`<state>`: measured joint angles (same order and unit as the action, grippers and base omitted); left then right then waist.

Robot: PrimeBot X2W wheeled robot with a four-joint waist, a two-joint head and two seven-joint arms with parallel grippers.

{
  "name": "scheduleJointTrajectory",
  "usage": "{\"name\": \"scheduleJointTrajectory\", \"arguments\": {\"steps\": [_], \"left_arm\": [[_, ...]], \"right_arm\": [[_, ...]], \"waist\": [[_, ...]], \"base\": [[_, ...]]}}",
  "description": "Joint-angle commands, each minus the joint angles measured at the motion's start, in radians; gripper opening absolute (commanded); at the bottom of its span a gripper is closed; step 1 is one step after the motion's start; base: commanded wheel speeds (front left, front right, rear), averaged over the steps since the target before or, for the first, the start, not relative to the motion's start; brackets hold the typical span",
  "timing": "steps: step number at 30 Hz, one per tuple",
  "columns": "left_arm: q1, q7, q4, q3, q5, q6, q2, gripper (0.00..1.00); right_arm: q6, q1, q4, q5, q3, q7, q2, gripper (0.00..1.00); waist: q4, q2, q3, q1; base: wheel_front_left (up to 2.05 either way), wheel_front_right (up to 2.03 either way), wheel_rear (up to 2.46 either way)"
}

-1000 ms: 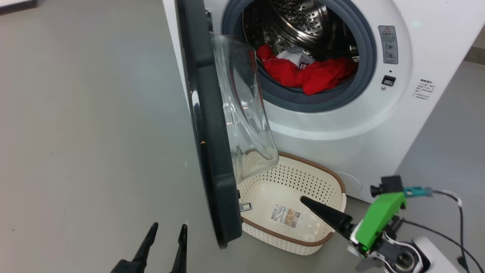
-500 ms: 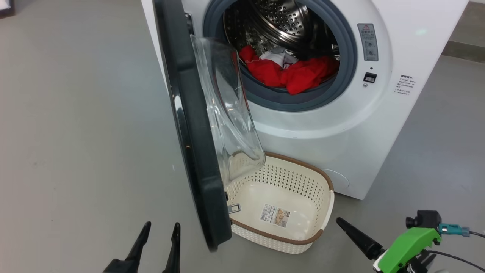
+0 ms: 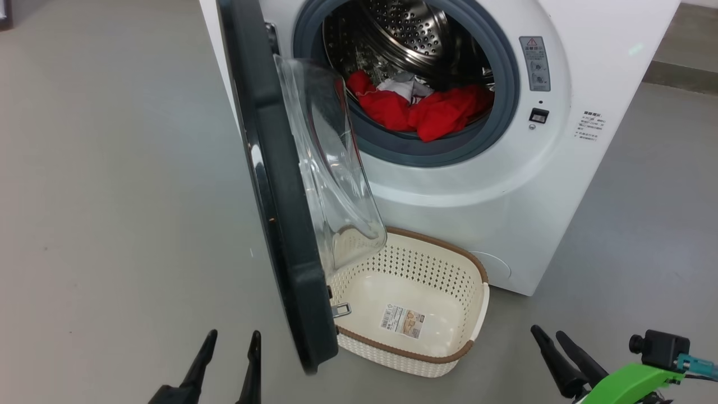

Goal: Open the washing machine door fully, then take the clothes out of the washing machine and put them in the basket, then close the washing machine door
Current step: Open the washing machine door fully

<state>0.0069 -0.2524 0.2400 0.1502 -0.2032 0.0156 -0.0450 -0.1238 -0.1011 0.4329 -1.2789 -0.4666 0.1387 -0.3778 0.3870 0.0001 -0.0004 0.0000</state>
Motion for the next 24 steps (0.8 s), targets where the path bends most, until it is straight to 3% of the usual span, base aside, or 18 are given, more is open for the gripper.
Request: {"name": "scheduleJointTrajectory", "arguments": {"steps": [1,7,24], "left_arm": [[-0.005,-0.009,-0.021,-0.040,0.005,-0.007,-0.005,1.00],[-0.002,-0.009,-0.021,-0.044,0.009,-0.008,-0.005,1.00],[-0.004,-0.009,-0.028,-0.044,0.013,-0.009,-0.005,1.00]], "right_arm": [[-0.007,0.002,-0.020,0.033,-0.043,0.052,-0.035,1.00],[-0.007,-0.016,-0.015,0.158,-0.100,0.122,-0.052,1.00],[-0.007,0.069,-0.115,0.553,0.168,0.123,0.063,1.00]], "waist": [[-0.002,-0.0001,-0.001,0.0000],[-0.004,-0.0001,0.001,0.0000],[-0.003,-0.0001,0.003,0.0000]], "base": [[0.00,0.00,0.00],[0.00,0.00,0.00],[0.00,0.00,0.00]]}}
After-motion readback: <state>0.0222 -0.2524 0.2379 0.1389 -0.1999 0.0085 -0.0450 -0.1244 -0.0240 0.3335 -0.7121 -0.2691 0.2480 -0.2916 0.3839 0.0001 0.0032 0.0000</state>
